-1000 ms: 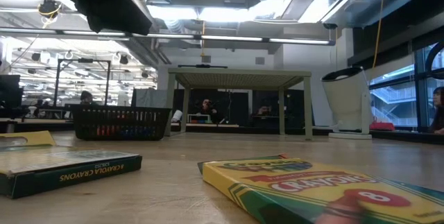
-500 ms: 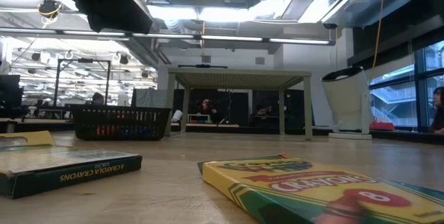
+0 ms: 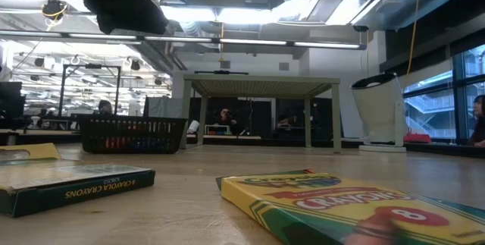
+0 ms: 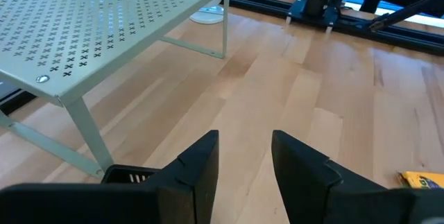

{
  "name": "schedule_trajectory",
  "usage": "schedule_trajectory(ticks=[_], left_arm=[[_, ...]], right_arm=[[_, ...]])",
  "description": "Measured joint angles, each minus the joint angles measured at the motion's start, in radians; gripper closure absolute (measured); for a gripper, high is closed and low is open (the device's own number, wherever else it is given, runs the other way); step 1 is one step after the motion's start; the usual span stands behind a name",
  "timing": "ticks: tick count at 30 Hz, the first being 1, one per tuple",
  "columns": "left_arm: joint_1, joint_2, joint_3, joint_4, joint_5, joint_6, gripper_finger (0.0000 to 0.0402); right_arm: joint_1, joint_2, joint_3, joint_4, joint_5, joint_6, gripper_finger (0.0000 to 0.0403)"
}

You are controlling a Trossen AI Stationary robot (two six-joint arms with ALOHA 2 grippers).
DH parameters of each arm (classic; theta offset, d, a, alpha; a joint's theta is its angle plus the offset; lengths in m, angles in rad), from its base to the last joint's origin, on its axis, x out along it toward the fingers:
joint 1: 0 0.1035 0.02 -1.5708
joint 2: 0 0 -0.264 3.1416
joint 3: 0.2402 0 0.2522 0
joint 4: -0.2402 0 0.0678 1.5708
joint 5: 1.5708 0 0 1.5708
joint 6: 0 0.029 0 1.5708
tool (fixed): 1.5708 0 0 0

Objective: Pick & Place Office Desk Supplies
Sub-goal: Put the black rubber band into the top black bin

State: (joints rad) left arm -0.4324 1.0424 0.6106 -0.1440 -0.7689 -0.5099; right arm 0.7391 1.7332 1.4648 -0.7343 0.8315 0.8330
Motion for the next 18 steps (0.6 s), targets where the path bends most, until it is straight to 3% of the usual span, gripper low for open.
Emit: schedule_trajectory(ticks=[7,13,18], left_arm=[[-0.014,0.007,0.0,0.068,0.001,0.084,0.0274],[-0.076,0.08,0.0,0.274,0.01,0.368,0.0274],[-0.117,0.18,0.0,0.487,0.094,0.581,0.0265]], right_arm=[[-0.054,0.0,0.089,0.12,0.042,-0.248,0.0396],[-0.103,0.0,0.095,0.252,-0.081,-0.36,0.0396],[-0.135,0.0,0.095,0.303,-0.165,-0.384,0.0396]])
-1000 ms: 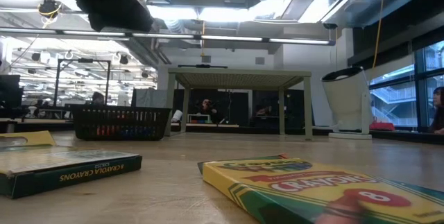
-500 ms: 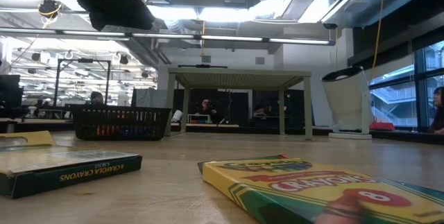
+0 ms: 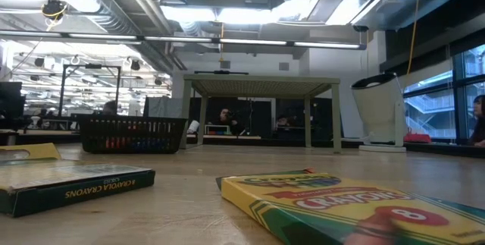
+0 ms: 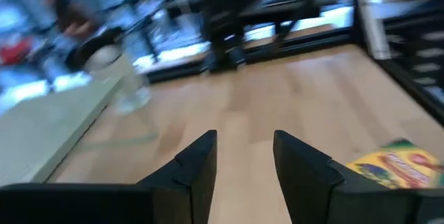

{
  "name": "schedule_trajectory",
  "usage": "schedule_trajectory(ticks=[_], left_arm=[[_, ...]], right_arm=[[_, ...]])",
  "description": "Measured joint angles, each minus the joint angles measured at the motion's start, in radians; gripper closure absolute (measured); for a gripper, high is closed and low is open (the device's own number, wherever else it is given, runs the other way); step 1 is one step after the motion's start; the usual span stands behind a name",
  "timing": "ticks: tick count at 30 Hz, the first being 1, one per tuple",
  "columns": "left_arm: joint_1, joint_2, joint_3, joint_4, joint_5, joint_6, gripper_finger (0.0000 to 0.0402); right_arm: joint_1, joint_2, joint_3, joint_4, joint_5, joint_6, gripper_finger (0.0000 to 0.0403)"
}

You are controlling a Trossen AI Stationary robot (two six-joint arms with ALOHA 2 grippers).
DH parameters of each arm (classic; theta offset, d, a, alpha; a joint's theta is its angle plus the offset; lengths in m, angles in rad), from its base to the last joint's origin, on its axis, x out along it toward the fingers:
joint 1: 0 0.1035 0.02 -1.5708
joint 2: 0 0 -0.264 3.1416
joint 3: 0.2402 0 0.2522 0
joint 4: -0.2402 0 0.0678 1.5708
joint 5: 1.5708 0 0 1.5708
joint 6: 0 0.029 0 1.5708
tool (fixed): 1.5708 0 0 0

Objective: Pick & Place Office Desk Supplies
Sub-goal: Put the black rubber band into the top black bin

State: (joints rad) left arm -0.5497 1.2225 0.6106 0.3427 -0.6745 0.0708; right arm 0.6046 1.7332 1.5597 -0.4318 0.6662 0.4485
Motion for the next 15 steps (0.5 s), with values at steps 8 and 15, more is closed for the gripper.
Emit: schedule_trajectory(ticks=[8,15], left_arm=[[-0.024,0.129,0.011,0.279,0.073,0.245,0.0214],[-0.025,0.195,0.019,0.5,0.181,0.318,0.019]], right_arm=[[-0.033,0.0,0.0,0.029,-0.129,-0.019,0.0396],[-0.05,0.014,0.0,0.048,-0.169,-0.091,0.0396]])
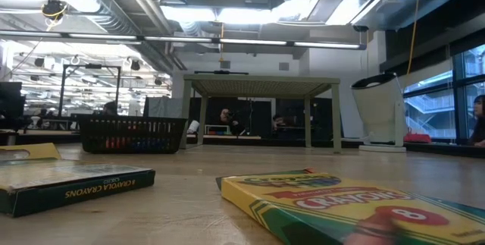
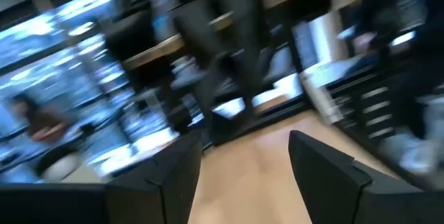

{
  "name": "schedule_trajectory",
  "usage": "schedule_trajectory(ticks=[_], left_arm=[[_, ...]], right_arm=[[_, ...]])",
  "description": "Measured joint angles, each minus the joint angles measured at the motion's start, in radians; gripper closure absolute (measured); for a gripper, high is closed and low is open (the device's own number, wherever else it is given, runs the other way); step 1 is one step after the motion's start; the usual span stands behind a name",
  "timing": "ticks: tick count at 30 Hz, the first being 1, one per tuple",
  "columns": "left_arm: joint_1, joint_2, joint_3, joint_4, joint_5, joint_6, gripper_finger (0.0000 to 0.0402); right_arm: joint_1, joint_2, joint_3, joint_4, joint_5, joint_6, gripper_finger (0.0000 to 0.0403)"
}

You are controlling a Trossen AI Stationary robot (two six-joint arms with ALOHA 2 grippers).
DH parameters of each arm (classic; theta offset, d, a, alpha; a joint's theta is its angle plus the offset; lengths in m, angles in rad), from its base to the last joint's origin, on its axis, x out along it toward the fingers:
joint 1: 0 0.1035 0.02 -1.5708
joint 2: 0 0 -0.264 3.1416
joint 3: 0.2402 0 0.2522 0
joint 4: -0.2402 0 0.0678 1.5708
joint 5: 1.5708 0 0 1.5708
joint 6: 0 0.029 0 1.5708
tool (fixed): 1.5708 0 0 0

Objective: Pick & Place Office Desk Supplies
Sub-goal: Put the black rubber band into the top black bin

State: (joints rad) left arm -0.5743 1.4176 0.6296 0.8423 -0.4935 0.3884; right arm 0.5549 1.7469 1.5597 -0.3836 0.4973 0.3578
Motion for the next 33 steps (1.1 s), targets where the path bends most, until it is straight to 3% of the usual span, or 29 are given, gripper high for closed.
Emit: schedule_trajectory(ticks=[4,13,20,33], left_arm=[[0.001,0.007,0.001,0.013,0.121,0.0,0.0192],[0.002,0.006,0.001,0.035,0.13,-0.006,0.019],[0.002,0.006,0.001,0.037,0.228,-0.008,0.0195],[0.006,0.006,0.001,0.072,0.213,-0.027,0.0243]], right_arm=[[-0.009,0.014,-0.001,0.041,-0.019,-0.042,0.0396],[-0.036,0.024,0.0,0.133,-0.094,-0.105,0.0396],[-0.052,0.024,0.0,0.163,-0.098,-0.112,0.0396],[-0.072,0.049,0.0,0.206,-0.109,-0.142,0.0396]])
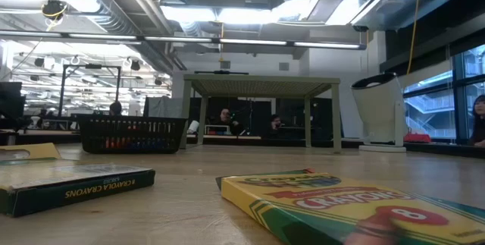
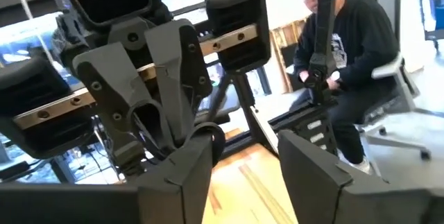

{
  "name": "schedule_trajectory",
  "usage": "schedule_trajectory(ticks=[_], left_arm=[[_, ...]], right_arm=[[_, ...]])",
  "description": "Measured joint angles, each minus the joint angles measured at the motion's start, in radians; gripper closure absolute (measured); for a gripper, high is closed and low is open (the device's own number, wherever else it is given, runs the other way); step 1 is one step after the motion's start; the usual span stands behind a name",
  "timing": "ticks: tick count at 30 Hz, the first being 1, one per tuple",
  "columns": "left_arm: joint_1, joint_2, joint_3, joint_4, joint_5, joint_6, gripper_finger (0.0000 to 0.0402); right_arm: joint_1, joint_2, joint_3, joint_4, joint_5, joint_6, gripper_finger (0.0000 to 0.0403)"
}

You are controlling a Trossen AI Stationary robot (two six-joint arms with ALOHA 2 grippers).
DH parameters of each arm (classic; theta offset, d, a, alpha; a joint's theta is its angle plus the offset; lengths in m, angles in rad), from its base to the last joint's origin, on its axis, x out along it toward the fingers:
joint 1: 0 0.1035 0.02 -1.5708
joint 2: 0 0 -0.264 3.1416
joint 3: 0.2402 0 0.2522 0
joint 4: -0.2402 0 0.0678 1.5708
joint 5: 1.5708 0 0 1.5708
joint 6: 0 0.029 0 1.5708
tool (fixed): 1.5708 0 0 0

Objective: Pick & Place Office Desk Supplies
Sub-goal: Put the black rubber band into the top black bin

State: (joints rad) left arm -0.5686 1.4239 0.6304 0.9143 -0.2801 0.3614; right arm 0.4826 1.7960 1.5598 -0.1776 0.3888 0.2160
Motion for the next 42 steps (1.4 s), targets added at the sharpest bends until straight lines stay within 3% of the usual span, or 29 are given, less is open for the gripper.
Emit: schedule_trajectory(ticks=[7,17,26,34,42], left_arm=[[-0.001,-0.002,0.0,0.002,-0.074,-0.008,0.0285],[-0.001,-0.002,0.002,-0.033,-0.076,-0.037,0.0275],[-0.001,-0.002,0.002,-0.053,-0.266,-0.036,0.0262],[-0.002,-0.002,0.002,-0.055,-0.105,-0.035,0.0261],[-0.002,-0.002,0.001,-0.051,-0.15,-0.036,0.0283]], right_arm=[[0.001,0.0,-0.001,0.013,-0.003,-0.02,0.0396],[0.002,0.0,-0.001,0.019,-0.01,-0.02,0.0396],[0.007,0.002,-0.001,0.016,-0.038,-0.019,0.0396],[0.011,0.001,-0.001,0.018,-0.045,-0.019,0.0396],[0.01,0.001,-0.001,0.014,-0.042,-0.019,0.0396]])
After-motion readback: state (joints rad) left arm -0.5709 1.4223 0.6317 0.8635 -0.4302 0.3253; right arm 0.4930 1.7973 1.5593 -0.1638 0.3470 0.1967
